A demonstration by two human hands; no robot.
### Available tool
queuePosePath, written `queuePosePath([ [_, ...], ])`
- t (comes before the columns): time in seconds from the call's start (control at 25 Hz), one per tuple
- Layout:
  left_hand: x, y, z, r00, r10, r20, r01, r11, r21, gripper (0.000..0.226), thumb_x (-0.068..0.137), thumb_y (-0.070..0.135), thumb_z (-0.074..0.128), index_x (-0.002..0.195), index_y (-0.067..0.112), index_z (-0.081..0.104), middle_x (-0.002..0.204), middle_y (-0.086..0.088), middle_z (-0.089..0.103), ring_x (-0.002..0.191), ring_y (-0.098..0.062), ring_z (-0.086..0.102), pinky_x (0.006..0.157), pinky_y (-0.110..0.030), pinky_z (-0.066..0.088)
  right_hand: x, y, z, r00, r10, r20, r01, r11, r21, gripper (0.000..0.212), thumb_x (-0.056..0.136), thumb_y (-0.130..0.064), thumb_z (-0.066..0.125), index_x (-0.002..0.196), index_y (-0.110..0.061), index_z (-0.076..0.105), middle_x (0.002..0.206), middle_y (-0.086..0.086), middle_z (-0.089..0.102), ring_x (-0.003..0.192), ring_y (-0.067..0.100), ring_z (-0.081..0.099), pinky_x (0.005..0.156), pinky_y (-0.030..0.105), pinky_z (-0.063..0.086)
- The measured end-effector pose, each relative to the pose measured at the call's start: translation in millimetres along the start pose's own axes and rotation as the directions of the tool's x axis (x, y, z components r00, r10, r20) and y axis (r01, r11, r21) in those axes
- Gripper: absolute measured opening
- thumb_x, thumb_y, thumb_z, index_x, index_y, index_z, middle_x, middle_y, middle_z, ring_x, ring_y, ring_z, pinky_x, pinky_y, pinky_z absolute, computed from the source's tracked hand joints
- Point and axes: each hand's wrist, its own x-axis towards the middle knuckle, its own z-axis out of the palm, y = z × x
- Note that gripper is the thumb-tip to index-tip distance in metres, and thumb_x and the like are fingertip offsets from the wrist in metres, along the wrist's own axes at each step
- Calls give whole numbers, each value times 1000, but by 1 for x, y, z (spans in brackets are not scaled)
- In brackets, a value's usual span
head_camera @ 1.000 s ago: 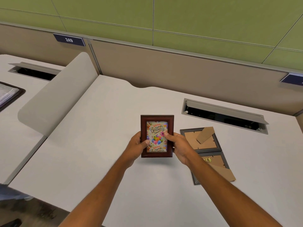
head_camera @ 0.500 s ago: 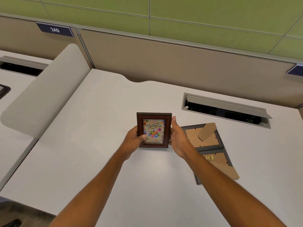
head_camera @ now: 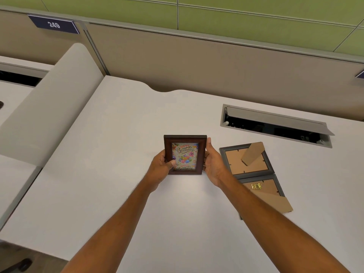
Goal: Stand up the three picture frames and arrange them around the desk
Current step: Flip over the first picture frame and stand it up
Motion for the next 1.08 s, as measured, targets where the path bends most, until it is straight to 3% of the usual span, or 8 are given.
queuePosePath([
  [0.2, -1, 0, 0, 1000, 9, 9, -9, 1000, 13, 42, 109, 1, 61, 124, 40, 66, 108, 33, 81, 106, 9, 76, 76, -12, 62, 6, 5, -2, 1000, 5, 6, -5, 1000, 4, 68, 102, -77, 35, 119, -30, 81, 115, 3, 85, 116, 29, 78, 110, 52, 57],
  [0.32, -5, -1, 0, 1000, 30, -4, -30, 999, -17, 37, 107, 8, 69, 130, 37, 63, 119, 23, 79, 113, -2, 76, 78, -14, 62, 4, 4, -4, 1000, 2, 18, -1, 1000, -21, 73, 94, -82, 38, 123, -29, 79, 122, 5, 83, 117, 28, 77, 113, 52, 55],
  [0.52, -13, -15, -7, 998, 31, -51, -33, 999, -35, 50, 97, 9, 83, 139, 23, 60, 137, 4, 73, 128, -10, 69, 100, -29, 60, 1, -2, -24, 1000, 4, -5, -4, 995, -96, 83, 97, -83, 38, 127, -15, 76, 124, 10, 81, 126, 33, 72, 118, 50, 50],
  [0.6, -20, -23, -10, 995, 29, -91, -31, 999, -24, 61, 94, 10, 85, 146, 21, 57, 143, 5, 68, 128, -4, 65, 108, -36, 55, -3, -2, -31, 1000, 0, -12, -1, 993, -114, 87, 88, -87, 43, 125, -16, 77, 120, 7, 82, 124, 30, 72, 117, 50, 50],
  [0.72, -29, -37, -9, 973, -15, -228, 14, 1000, -6, 67, 94, 14, 86, 153, 19, 53, 145, 5, 62, 132, -11, 60, 110, -38, 51, -7, -8, -44, 1000, -10, -1, 10, 988, -153, 91, 81, -89, 45, 127, -17, 76, 121, 2, 83, 123, 26, 73, 113, 46, 50],
  [0.84, -69, -33, 35, 880, -25, -474, -18, 996, -85, 36, 100, 21, 79, 133, 22, 65, 119, 0, 73, 118, -24, 69, 94, -29, 53, -41, -15, -98, 996, -76, -36, 72, 992, -100, 88, 86, -86, 44, 129, -17, 76, 122, 2, 83, 121, 24, 75, 110, 43, 52],
  [0.92, -78, -37, 46, 779, -98, -619, 21, 991, -129, 18, 103, 27, 72, 120, 24, 67, 102, 0, 73, 106, -32, 72, 85, -36, 57, -45, -16, -113, 994, -96, -59, 89, 989, -117, 86, 88, -85, 45, 128, -16, 77, 121, 3, 83, 118, 23, 77, 107, 41, 54],
  [1.08, -96, -51, 72, 812, -141, -566, 85, 989, -124, 11, 103, 26, 70, 114, 24, 69, 102, -6, 75, 101, -35, 74, 95, -54, 63, -59, -17, -145, 980, -115, -165, 86, 981, -174, 76, 95, -77, 47, 120, -14, 79, 117, 7, 84, 112, 23, 77, 100, 38, 58],
])
